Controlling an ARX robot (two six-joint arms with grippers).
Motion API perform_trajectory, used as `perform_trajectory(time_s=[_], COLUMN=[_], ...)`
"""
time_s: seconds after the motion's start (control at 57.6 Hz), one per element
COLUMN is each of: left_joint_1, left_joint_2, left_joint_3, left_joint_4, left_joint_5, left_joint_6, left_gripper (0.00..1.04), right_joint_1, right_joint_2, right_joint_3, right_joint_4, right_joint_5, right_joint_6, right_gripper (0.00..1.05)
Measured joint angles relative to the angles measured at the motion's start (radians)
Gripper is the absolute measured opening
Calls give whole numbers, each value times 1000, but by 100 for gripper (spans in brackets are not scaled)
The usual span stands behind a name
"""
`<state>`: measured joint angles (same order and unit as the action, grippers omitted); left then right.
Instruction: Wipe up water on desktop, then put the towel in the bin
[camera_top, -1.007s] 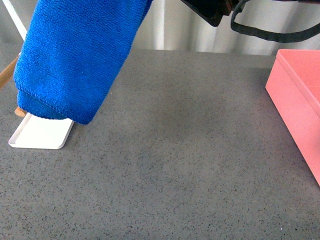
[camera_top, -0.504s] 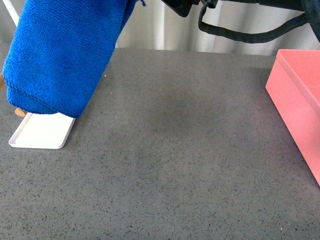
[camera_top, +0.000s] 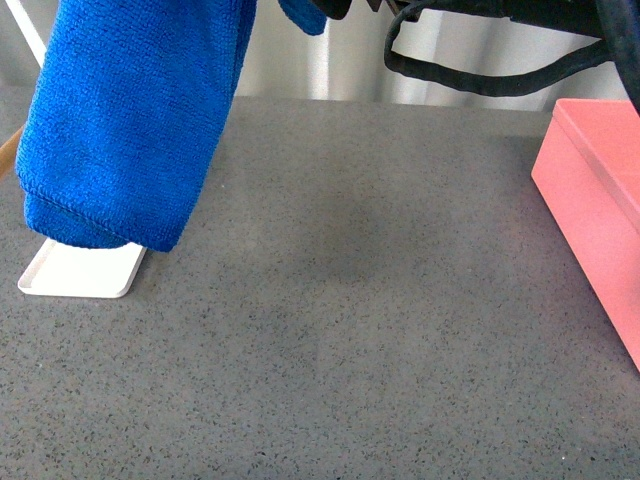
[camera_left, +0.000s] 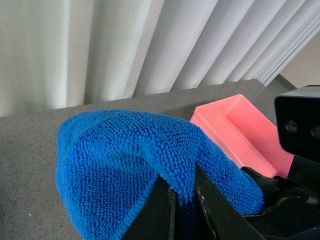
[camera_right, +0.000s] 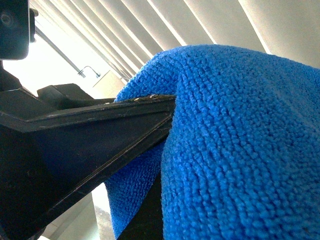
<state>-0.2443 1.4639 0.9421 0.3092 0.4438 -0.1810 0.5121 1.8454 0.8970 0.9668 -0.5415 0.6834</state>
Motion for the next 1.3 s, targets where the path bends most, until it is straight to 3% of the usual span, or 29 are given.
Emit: perform_trajectory(time_s=[0.069, 0.382, 0.434, 0.521, 0.695, 0.764, 0.938, 1.094, 1.303], left_joint_1=[-1, -12, -29, -43, -30, -24, -22, 8, 76], left_joint_2=[0, 0, -2, -3, -3, -2, -2, -56, -204], left_joint_3=[0, 0, -2, -9, -19, -27, -31, -225, -460], left_joint_4=[0, 0, 5, 43, 51, 51, 56, 373, 471], left_joint_5=[2, 18, -87, -341, -603, -681, -687, -662, -615], left_joint_6=[0, 0, 5, 48, 83, 106, 130, 162, 170], left_gripper=[7, 54, 61, 76, 99, 97, 98, 72, 36], right_joint_1=[-5, -43, -50, -63, -102, -121, -151, -165, -163], right_joint_2=[-8, -25, -31, -44, -85, -109, -198, -259, -281], right_joint_3=[-6, -46, -53, -63, -79, -85, -104, -126, -130], right_joint_4=[-12, -23, -25, -34, -71, -95, -249, -303, -336], right_joint_5=[1, -6, -6, -6, -1, 12, 99, 97, 98], right_joint_6=[0, -5, -6, -15, -38, -60, -165, -239, -287], right_gripper=[6, 6, 6, 6, 6, 6, 6, 6, 6])
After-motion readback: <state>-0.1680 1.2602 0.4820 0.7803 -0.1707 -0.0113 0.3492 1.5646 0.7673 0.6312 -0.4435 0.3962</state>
